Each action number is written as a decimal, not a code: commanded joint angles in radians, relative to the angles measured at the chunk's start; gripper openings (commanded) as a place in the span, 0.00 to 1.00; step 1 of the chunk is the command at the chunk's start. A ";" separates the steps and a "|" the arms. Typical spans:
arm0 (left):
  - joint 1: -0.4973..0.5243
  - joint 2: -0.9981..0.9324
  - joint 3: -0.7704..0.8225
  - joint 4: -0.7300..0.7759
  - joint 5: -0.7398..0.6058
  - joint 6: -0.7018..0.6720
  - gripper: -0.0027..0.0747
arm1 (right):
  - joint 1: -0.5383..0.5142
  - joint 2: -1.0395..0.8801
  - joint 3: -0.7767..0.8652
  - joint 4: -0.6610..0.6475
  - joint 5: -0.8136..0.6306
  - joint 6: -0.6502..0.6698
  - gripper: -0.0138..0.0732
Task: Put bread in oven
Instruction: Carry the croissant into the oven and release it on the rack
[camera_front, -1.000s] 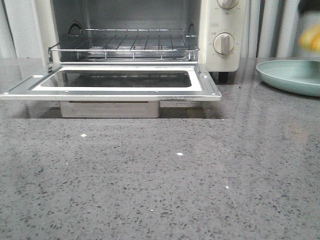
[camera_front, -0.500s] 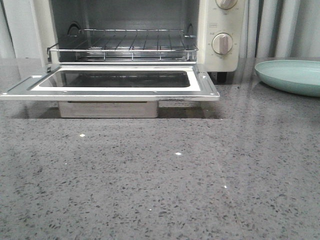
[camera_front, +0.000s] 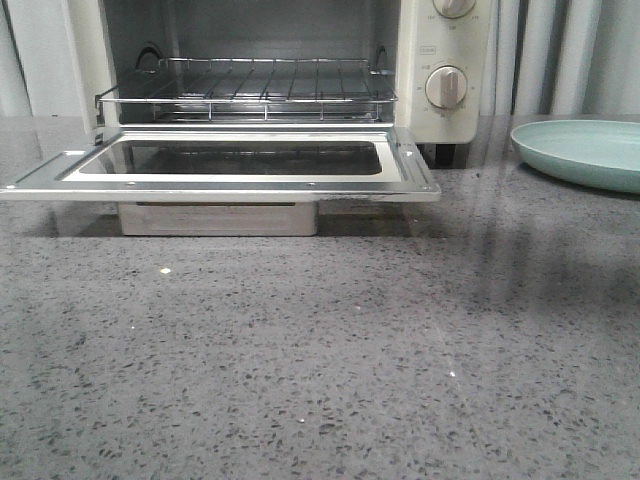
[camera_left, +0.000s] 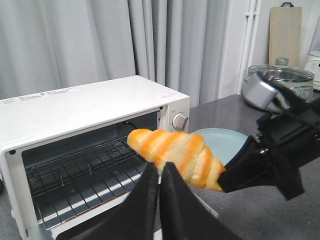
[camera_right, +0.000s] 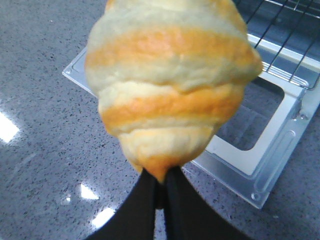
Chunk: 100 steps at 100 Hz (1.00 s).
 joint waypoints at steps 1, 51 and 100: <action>0.003 0.004 -0.029 -0.021 -0.077 0.000 0.01 | 0.001 0.027 -0.026 -0.010 -0.132 -0.012 0.08; 0.003 0.004 -0.029 -0.021 -0.066 0.000 0.01 | -0.040 0.421 -0.406 -0.195 -0.054 -0.012 0.08; 0.003 0.004 -0.029 -0.021 -0.047 0.000 0.01 | -0.141 0.521 -0.494 -0.204 -0.023 -0.005 0.34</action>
